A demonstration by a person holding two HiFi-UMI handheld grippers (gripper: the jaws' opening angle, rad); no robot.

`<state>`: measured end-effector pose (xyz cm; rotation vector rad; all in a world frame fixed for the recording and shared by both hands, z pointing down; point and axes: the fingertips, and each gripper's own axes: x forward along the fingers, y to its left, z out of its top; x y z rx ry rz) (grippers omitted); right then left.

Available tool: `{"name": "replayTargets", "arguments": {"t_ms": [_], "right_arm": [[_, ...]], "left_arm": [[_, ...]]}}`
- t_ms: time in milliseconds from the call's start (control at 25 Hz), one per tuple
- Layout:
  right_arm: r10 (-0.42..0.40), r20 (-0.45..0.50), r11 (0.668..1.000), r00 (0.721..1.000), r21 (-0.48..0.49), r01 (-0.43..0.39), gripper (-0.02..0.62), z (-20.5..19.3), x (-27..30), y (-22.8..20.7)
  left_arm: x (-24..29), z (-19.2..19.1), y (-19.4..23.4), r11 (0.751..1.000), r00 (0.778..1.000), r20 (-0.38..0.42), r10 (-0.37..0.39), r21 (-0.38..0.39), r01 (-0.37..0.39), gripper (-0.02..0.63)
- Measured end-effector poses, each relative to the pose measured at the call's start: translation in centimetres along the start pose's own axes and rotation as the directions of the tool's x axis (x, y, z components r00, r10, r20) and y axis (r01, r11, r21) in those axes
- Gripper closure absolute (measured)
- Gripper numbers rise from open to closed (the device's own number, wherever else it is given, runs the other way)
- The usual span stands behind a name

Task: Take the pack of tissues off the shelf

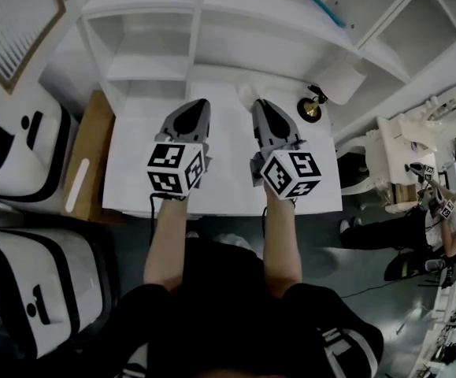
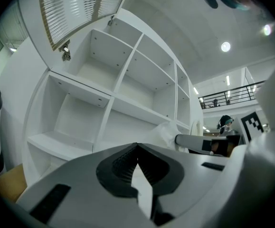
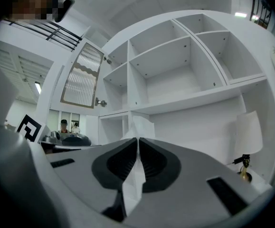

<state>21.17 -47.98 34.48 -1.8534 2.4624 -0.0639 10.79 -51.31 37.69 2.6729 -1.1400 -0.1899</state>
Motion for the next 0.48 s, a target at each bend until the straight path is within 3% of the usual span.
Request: {"name": "replayTargets", "arguments": {"t_ms": [480], "right_arm": [[0.023,0.012,1.000,1.000,-0.004,-0.023,0.568,0.94,0.17,0.20]], "left_arm": [[-0.06,0.43,-0.35,1.000,1.000,-0.008,0.001,0.014,-0.001,0.597]]}}
